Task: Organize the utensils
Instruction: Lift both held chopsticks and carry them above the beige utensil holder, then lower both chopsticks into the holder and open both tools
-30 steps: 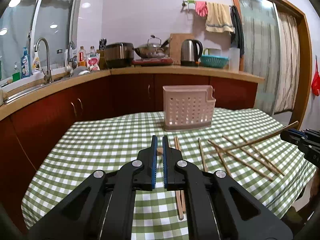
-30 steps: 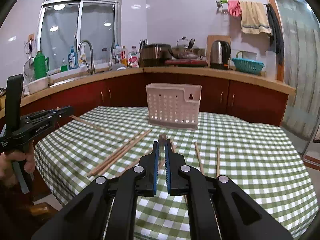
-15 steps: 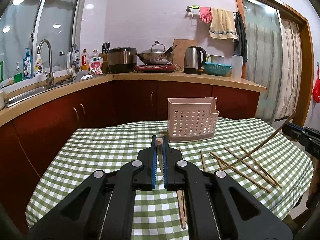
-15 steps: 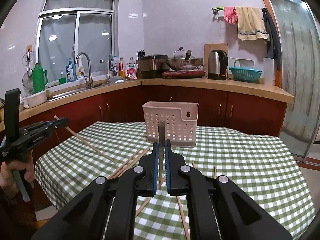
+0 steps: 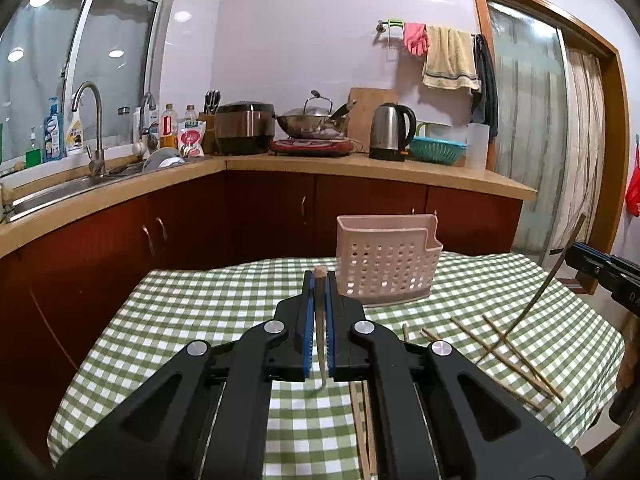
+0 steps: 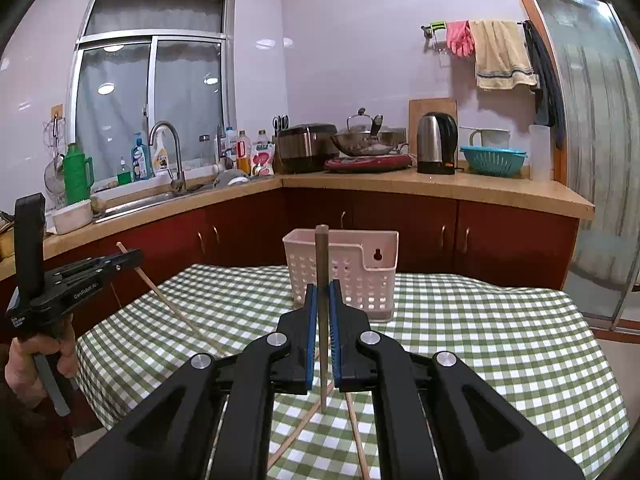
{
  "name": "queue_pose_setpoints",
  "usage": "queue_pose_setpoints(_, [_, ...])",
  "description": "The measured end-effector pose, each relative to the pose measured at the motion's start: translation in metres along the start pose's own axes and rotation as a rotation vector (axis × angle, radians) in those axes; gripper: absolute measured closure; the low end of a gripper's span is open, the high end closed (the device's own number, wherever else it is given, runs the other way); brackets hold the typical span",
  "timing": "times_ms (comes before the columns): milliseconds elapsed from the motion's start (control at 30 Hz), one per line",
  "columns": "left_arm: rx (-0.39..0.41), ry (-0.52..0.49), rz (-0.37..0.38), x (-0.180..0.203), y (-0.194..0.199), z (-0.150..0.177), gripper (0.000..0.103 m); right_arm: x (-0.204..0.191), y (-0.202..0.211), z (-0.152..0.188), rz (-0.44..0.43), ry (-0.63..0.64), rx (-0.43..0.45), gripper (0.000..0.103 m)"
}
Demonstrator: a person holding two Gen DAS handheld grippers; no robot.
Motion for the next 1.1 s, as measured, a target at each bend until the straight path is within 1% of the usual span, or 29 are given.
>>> queue_pose_setpoints(267, [0.029, 0.007, 0.035, 0.006, -0.009, -0.022, 0.098, 0.003, -0.006, -0.018, -0.011, -0.016, 0.026, 0.096])
queue_pose_setpoints(367, [0.042, 0.019, 0.055, 0.005, -0.014, -0.035, 0.098, 0.004, -0.008, -0.029, -0.019, -0.017, 0.048, 0.096])
queue_pose_setpoints(467, [0.068, 0.022, 0.071, 0.006, -0.019, -0.055, 0.098, 0.005, -0.011, -0.048, -0.018, -0.002, 0.084, 0.096])
queue_pose_setpoints(600, [0.118, -0.003, 0.079, 0.01, -0.029, -0.09, 0.098, 0.011, -0.021, -0.078, -0.017, 0.004, 0.131, 0.096])
queue_pose_setpoints(733, [0.164, -0.006, 0.083, 0.012, -0.039, -0.122, 0.098, 0.016, -0.03, -0.105, -0.009, 0.022, 0.182, 0.096])
queue_pose_setpoints(900, [0.219, -0.005, 0.069, 0.016, -0.061, -0.161, 0.098, 0.024, -0.051, -0.137, -0.003, 0.039, 0.232, 0.096])
queue_pose_setpoints(1000, [0.233, -0.01, 0.063, 0.021, -0.075, -0.173, 0.098, 0.03, -0.067, -0.148, -0.005, 0.04, 0.244, 0.096])
queue_pose_setpoints(1100, [0.229, -0.016, 0.062, 0.027, -0.097, -0.177, 0.098, 0.038, -0.088, -0.148, -0.004, 0.033, 0.24, 0.096])
Point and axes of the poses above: each gripper's, at about its wrist camera, not at the fingertips, and y roughly against the way its jaws point, x to its right, z to its underside, the point moved 6 cm from there along -y, roughly the way its jaws point, and after that the axes turned 5 degrees about -y, right-handed, at the moved point
